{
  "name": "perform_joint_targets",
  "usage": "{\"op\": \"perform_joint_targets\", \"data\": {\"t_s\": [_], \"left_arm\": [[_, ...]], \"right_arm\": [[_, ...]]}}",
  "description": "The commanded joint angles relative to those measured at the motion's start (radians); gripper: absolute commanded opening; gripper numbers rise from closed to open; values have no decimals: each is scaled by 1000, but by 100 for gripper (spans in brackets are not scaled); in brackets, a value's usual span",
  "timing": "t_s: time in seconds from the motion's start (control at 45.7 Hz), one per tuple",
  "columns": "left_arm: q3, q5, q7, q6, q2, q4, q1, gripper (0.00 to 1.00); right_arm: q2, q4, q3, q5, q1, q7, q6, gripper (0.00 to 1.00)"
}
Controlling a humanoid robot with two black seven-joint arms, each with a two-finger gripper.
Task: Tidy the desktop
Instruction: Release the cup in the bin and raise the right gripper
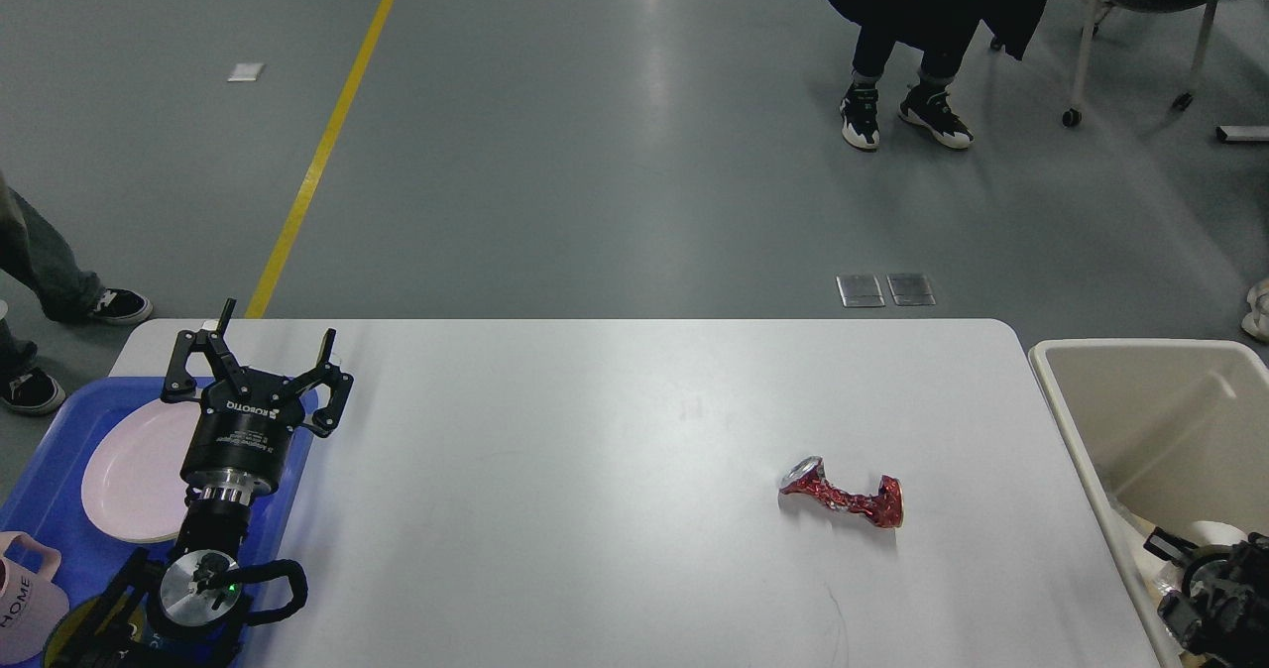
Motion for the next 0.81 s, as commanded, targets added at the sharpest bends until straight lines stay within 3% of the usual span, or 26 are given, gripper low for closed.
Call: {"op": "perform_joint_targets", "data": {"t_s": [0.0,0.526,0.657,0.788], "left_arm": [[0,1,0,0,0,0,0,96],[0,1,0,0,0,0,0,96],[0,1,0,0,0,0,0,96],[0,-1,0,0,0,0,0,96]], "right_arm": [[-2,0,2,-1,9,-1,-26,100],[-5,37,5,-1,26,2,-29,100],[-75,144,2,-3,113,1,-20,100],[-178,371,-27,-24,291,-1,17,100]]}}
